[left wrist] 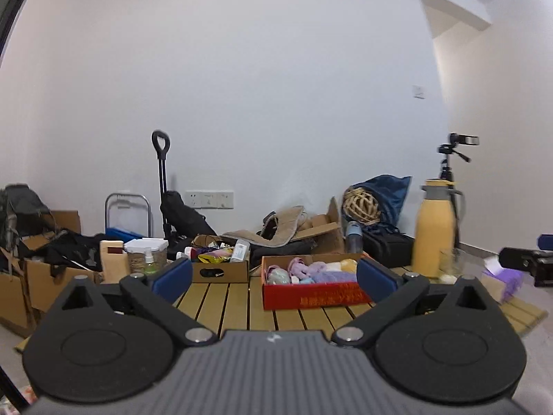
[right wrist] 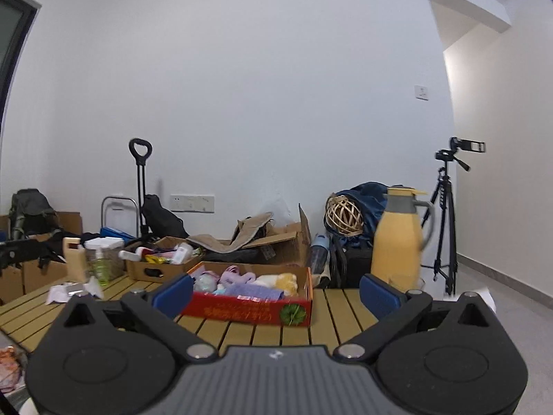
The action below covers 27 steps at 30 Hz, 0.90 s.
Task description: Organize soft objects
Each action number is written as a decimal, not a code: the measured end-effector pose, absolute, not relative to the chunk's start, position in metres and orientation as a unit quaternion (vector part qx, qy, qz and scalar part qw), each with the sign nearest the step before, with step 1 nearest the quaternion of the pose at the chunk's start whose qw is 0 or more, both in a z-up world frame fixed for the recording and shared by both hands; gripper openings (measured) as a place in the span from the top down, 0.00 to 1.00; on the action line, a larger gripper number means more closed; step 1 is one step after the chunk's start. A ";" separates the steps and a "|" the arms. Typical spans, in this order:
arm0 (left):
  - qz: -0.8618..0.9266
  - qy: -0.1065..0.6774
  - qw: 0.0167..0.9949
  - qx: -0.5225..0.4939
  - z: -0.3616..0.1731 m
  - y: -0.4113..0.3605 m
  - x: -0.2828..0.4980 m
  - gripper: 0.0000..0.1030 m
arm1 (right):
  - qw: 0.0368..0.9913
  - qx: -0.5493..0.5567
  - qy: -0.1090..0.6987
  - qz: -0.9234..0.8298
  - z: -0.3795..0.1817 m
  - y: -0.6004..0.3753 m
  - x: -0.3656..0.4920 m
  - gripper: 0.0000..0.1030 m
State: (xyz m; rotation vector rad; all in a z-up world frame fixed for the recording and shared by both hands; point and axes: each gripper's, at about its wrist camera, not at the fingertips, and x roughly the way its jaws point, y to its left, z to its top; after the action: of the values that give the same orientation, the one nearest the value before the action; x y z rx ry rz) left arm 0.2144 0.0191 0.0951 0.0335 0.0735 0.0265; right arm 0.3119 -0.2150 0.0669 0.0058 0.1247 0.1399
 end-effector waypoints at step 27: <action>0.021 0.063 0.998 0.007 0.012 0.003 -0.015 0.00 | 0.987 0.020 0.099 0.122 -0.035 -0.179 0.016 0.00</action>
State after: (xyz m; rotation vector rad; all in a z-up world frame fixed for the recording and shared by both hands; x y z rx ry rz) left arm -0.0146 0.0031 0.0119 0.0137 0.1265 0.0430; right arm 0.0158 -0.1793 -0.0354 0.0401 0.1990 0.2459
